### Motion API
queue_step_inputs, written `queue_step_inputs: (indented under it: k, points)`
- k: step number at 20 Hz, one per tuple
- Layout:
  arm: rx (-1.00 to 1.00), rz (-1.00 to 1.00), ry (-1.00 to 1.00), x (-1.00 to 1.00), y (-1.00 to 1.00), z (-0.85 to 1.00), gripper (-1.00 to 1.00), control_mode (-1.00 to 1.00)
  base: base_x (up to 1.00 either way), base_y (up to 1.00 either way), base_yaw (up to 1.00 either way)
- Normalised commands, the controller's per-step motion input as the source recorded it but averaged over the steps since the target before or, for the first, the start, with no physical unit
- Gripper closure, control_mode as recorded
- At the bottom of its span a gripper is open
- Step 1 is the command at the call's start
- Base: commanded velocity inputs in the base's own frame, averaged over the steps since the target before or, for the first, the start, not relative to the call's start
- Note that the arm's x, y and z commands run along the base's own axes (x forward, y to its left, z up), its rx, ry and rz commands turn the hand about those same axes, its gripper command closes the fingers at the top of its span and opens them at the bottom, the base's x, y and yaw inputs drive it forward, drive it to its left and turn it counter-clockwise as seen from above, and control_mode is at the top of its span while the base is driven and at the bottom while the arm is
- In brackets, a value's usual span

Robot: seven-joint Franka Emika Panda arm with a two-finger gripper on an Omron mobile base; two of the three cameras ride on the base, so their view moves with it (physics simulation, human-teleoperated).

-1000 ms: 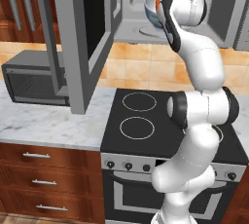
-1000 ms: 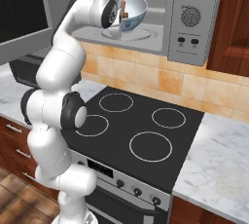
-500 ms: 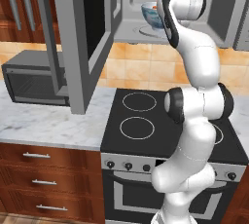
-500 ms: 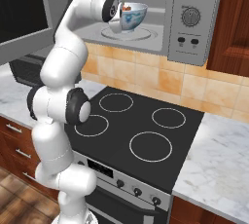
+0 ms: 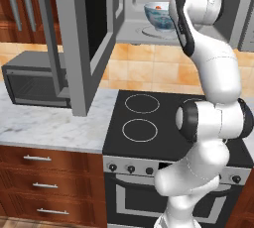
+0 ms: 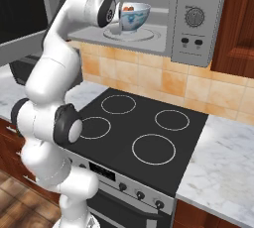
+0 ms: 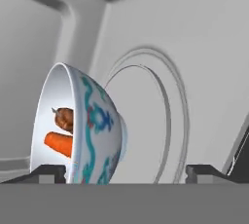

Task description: Place the bowl containing the carrot and kebab skewer in the microwave. Close the microwave door and press the start button to microwave the meal.

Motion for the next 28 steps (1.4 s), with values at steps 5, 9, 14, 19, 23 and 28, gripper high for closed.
queue_step_inputs:
  k: [5, 9, 14, 19, 23, 28]
  points:
    - [-0.1, 0.02, -0.02, -1.0, 0.06, -0.01, -1.0, -1.0, 0.0, 0.0, 0.0]
    - [-0.24, 0.17, 0.0, -1.0, 0.01, 0.03, -1.0, -1.0, 0.0, 0.0, 0.0]
    - [-0.45, 0.33, 0.07, -1.0, 0.11, 0.15, -1.0, -1.0, 0.0, 0.0, 0.0]
    - [-0.58, 0.39, 0.16, -1.0, 0.38, 0.32, -1.0, -1.0, 0.0, 0.0, 0.0]
    - [-0.64, 0.4, 0.19, -1.0, 0.51, 0.33, -1.0, -1.0, 0.0, 0.0, 0.0]
    - [-0.56, 0.39, 0.05, -1.0, 0.46, 0.1, -1.0, -1.0, 0.0, 0.0, 0.0]
